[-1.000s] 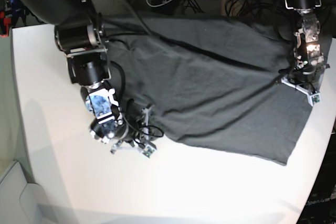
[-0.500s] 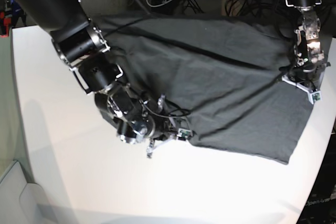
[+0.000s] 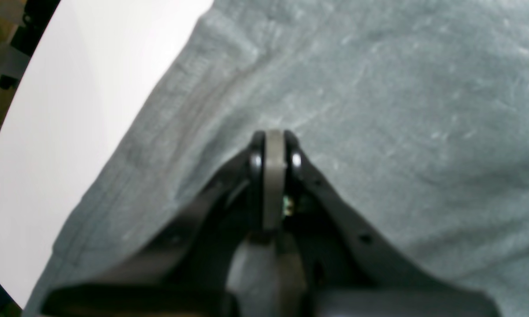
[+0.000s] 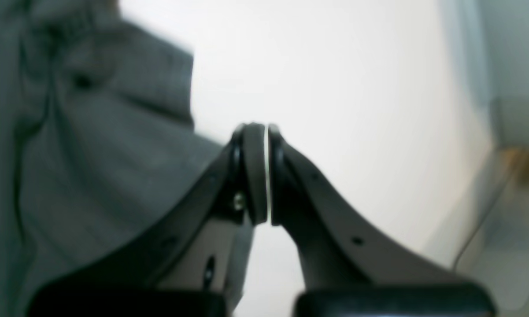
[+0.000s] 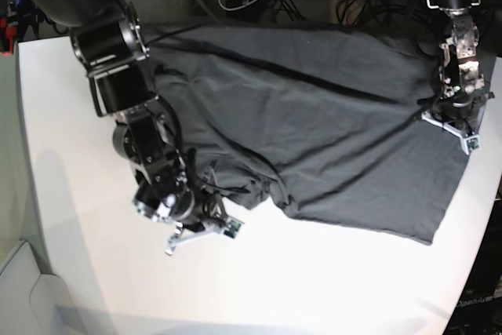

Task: Layout the t-shirt on the table in an organized manner, then fold the t-shirt properly
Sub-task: 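Release the hem and lift the right gripper away from the shirt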

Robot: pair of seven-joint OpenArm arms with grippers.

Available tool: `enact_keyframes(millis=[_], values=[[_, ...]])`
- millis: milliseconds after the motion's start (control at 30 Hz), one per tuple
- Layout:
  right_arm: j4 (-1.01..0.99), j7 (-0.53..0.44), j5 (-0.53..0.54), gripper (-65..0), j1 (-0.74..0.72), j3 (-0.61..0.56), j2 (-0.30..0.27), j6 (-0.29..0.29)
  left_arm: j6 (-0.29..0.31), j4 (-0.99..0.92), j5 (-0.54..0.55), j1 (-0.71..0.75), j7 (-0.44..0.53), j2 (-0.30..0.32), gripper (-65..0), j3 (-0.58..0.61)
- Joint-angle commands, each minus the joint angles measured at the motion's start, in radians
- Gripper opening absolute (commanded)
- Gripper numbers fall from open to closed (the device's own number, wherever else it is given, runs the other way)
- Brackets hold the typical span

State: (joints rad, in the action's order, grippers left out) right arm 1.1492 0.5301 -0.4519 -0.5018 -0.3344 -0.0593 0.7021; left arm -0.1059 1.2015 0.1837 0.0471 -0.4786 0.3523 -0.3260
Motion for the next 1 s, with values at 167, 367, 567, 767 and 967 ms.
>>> enact_keyframes(millis=[167,367,567,767,967], values=[[0.016,-0.024,0.006,-65.0,0.093,0.054,-0.037,-0.004,-0.004,0.001,0.000,0.000,-0.050,0.011,-64.9,0.000],[0.016,-0.015,0.006,-65.0,0.168,0.107,-0.070,-0.004,-0.004,0.001,0.000,0.000,-0.050,0.011,-64.9,0.000],[0.025,0.063,0.006,-65.0,0.234,0.065,-0.123,-0.004,-0.004,0.001,0.000,-0.002,-0.050,0.012,-64.9,0.000],[0.173,0.068,0.006,-65.0,0.303,-0.025,-0.178,-0.004,-0.004,0.001,0.000,-0.003,-0.050,0.012,-64.9,0.000],[0.153,0.068,0.006,-65.0,0.245,-0.032,-0.173,-0.004,-0.004,0.002,0.001,-0.003,-0.050,0.012,-64.9,0.000]])
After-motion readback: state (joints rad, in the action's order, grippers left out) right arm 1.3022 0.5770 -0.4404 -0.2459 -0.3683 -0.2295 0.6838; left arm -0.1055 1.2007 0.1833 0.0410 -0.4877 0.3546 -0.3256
